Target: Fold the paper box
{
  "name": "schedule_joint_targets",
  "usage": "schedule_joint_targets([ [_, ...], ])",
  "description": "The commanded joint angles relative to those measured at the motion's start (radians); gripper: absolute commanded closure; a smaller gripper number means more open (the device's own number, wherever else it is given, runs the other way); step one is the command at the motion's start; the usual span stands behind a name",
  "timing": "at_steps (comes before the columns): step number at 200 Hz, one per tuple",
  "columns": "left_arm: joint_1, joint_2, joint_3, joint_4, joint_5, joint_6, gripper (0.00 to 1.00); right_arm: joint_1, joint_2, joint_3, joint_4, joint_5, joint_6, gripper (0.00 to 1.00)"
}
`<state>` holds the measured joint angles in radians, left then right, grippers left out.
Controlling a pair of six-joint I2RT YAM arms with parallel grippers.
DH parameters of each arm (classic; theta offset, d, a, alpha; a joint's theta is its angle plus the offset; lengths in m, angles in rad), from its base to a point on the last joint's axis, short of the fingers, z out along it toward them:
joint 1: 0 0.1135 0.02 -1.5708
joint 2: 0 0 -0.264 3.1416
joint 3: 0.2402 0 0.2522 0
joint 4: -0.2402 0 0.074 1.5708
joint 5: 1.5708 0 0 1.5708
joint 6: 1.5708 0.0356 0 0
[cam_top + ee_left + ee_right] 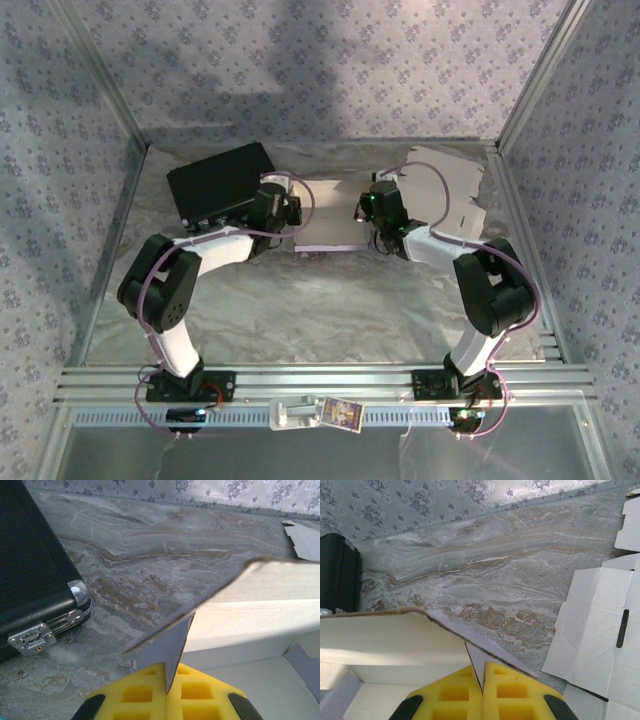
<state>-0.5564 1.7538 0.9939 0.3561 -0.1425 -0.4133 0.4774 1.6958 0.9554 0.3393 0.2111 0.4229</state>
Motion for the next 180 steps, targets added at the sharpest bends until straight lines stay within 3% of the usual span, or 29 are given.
schedule_joint_targets([
  [1, -0.011, -0.033, -0.032, 0.070, 0.067, -0.025, 1.00, 0.007, -0.013, -0.036, 0.043, -0.059, 0.014, 1.00],
  [30, -0.014, -0.036, -0.026, 0.049, 0.064, -0.063, 1.00, 0.012, -0.023, -0.037, 0.034, -0.056, 0.004, 1.00],
  [60, -0.016, 0.005, 0.176, -0.242, 0.008, -0.094, 1.00, 0.012, -0.011, 0.010, -0.037, -0.036, 0.010, 1.00],
  [79, -0.016, 0.037, 0.239, -0.321, -0.012, -0.131, 1.00, 0.013, -0.002, 0.041, -0.061, -0.031, 0.022, 1.00],
  [103, -0.016, 0.045, 0.262, -0.336, -0.047, -0.187, 1.00, 0.015, 0.008, 0.079, -0.087, -0.020, 0.027, 1.00],
  [141, -0.018, 0.061, 0.255, -0.312, -0.054, -0.158, 1.00, 0.017, 0.025, 0.107, -0.091, -0.019, 0.012, 1.00],
  [180, -0.019, 0.040, 0.113, -0.137, -0.015, -0.117, 1.00, 0.024, 0.035, 0.065, -0.024, -0.048, -0.007, 1.00],
])
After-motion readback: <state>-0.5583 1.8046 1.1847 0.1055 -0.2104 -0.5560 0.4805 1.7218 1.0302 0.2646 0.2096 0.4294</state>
